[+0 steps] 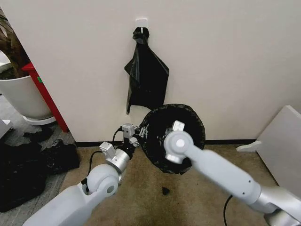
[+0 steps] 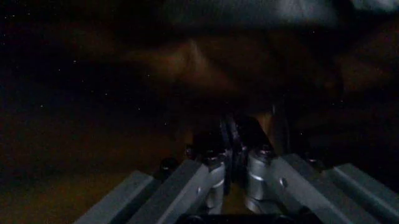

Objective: Place the garbage bag over the trash bin.

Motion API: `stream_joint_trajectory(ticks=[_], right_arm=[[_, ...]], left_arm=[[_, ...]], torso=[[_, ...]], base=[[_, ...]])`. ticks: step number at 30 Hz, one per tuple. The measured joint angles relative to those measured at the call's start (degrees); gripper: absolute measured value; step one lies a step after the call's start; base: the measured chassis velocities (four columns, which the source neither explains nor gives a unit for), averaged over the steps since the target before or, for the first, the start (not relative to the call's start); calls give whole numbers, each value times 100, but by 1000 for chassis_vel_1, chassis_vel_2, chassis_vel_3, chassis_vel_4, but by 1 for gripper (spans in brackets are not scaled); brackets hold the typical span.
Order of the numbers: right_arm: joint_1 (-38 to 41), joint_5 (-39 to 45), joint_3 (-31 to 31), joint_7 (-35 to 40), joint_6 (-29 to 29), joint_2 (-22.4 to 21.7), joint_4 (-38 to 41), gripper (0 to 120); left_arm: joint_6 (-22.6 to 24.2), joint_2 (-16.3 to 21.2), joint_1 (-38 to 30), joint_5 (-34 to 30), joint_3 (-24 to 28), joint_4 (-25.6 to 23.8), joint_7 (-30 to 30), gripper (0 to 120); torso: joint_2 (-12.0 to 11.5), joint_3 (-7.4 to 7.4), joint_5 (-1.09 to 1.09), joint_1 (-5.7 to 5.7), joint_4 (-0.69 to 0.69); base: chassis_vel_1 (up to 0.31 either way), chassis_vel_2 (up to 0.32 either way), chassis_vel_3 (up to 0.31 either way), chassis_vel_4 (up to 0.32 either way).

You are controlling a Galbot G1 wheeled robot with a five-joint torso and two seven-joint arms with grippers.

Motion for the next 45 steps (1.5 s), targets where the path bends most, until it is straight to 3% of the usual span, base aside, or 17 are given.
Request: stream_joint_trajectory(ticks=[12, 24, 35, 45], right_arm=[[-410, -543, 50, -466, -169, 342, -1116, 0], [-71, -180, -46, -66, 30, 165, -212, 0], [-52, -380, 136, -224, -33, 494, -974, 0], [-1, -171, -12, -40, 69, 318, -308, 0]], left_arm=[[18, 79, -69, -54, -17, -134, -25, 5], [18, 5, -11, -26, -16, -34, 34, 5], [18, 145, 201, -6, -72, -243, 128, 5], [17, 86, 136, -23, -95, -97, 124, 5]], torso=[[-1, 1, 1, 0, 0], [-1, 0, 1, 0, 0], [-1, 1, 2, 0, 0], [-1, 0, 0, 0, 0]], base=[[0, 0, 0, 0], [0, 0, 0, 0], [0, 0, 0, 0], [0, 0, 0, 0]])
